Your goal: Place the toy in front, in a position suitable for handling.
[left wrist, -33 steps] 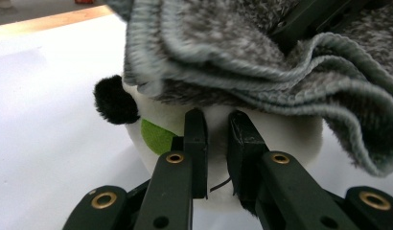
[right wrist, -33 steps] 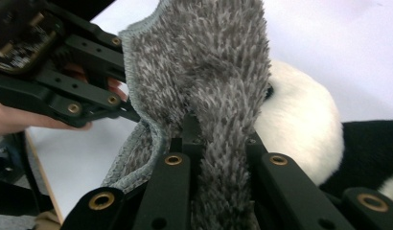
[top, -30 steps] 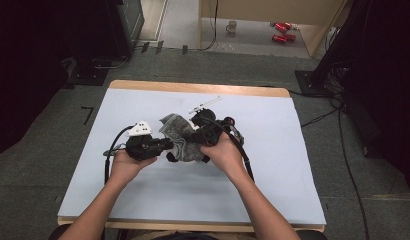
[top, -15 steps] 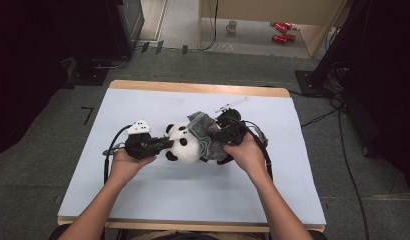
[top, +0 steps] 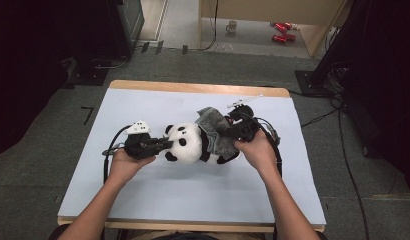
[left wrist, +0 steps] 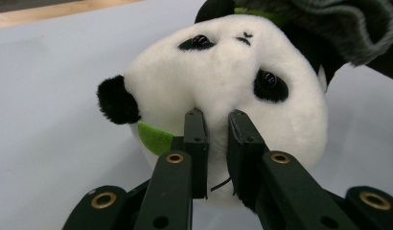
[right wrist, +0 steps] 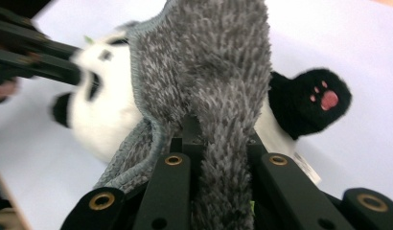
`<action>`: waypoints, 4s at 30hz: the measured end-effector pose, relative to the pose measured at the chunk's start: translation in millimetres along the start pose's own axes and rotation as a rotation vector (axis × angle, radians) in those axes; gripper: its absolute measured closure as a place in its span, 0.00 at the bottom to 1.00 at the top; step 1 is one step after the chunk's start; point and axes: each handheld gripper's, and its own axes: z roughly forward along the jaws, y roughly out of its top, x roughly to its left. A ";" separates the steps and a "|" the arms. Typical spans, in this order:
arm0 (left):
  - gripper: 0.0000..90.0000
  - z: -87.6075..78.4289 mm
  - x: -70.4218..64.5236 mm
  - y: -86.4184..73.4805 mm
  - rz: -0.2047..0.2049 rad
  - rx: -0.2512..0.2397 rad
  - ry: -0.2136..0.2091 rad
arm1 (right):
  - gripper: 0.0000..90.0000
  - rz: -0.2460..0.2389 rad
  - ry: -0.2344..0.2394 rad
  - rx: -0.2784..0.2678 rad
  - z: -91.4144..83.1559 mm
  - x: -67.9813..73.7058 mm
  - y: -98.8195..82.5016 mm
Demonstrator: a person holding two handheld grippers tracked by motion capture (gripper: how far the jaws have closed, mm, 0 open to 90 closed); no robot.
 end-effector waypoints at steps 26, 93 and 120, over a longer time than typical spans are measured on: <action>0.89 0.7 1.2 -3.2 0.047 0.019 0.018 | 0.90 0.120 -0.026 -0.074 -5.2 -56.5 23.2; 0.89 1.9 2.5 -4.3 0.040 0.046 0.025 | 0.90 0.136 -0.026 -0.073 16.6 -55.1 28.5; 0.89 3.7 4.3 -3.7 0.015 0.054 0.025 | 0.90 0.213 -0.050 -0.053 24.6 -84.5 -17.1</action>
